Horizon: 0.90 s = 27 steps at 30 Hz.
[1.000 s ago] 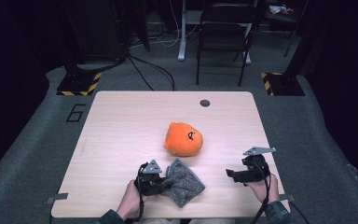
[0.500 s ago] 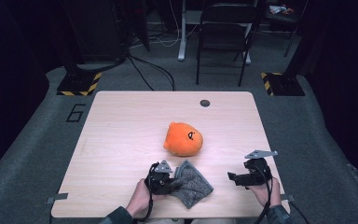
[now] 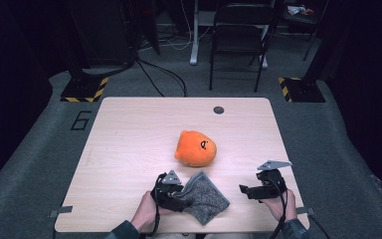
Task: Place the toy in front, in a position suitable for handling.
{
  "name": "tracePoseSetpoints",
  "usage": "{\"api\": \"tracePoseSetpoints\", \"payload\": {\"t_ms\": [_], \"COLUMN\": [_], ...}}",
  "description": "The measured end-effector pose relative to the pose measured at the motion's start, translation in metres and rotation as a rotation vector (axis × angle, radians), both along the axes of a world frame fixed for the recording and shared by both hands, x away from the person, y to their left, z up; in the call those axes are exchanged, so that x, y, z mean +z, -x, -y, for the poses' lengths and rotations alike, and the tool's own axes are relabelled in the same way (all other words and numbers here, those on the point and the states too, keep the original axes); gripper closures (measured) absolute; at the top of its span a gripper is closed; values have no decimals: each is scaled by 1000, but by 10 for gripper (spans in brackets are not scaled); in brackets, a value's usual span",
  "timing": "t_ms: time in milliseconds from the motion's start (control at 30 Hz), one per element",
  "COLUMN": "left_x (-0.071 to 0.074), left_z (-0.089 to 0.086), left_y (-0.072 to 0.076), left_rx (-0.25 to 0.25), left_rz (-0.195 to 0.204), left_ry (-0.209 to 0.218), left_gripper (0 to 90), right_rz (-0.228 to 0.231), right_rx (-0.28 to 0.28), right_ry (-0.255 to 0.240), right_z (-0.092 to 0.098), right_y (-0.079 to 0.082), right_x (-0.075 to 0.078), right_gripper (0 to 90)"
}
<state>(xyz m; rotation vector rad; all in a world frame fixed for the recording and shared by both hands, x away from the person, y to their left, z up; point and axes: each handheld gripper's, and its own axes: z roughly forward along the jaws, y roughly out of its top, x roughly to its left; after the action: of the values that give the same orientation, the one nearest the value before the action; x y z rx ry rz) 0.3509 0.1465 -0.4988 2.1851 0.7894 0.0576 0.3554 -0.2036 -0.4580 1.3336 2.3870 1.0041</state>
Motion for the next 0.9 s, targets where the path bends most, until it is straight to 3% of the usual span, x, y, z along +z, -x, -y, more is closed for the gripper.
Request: {"api": "tracePoseSetpoints", "payload": {"t_ms": [100, 400, 500, 633, 900], "left_x": [4, 11, 10, 6, -2], "left_z": [-7, -45, -54, -63, -76], "left_y": [3, 5, 3, 0, -5], "left_rx": [14, 147, 178, 222, 264], "left_rz": [24, 50, 63, 70, 48], "left_ry": [-14, 2, -21, -45, -56], "left_gripper": [230, 145, 133, 110, 91], "right_rz": [6, 21, 27, 27, 31], "right_rx": [19, 80, 103, 141, 222], "right_ry": [3, 1, 3, 6, 13], "right_z": [-7, -27, -33, -46, -66], "right_y": [-1, -4, -5, -5, -7], "right_x": [1, 2, 3, 3, 0], "right_gripper": [144, 144, 144, 144, 146]}}
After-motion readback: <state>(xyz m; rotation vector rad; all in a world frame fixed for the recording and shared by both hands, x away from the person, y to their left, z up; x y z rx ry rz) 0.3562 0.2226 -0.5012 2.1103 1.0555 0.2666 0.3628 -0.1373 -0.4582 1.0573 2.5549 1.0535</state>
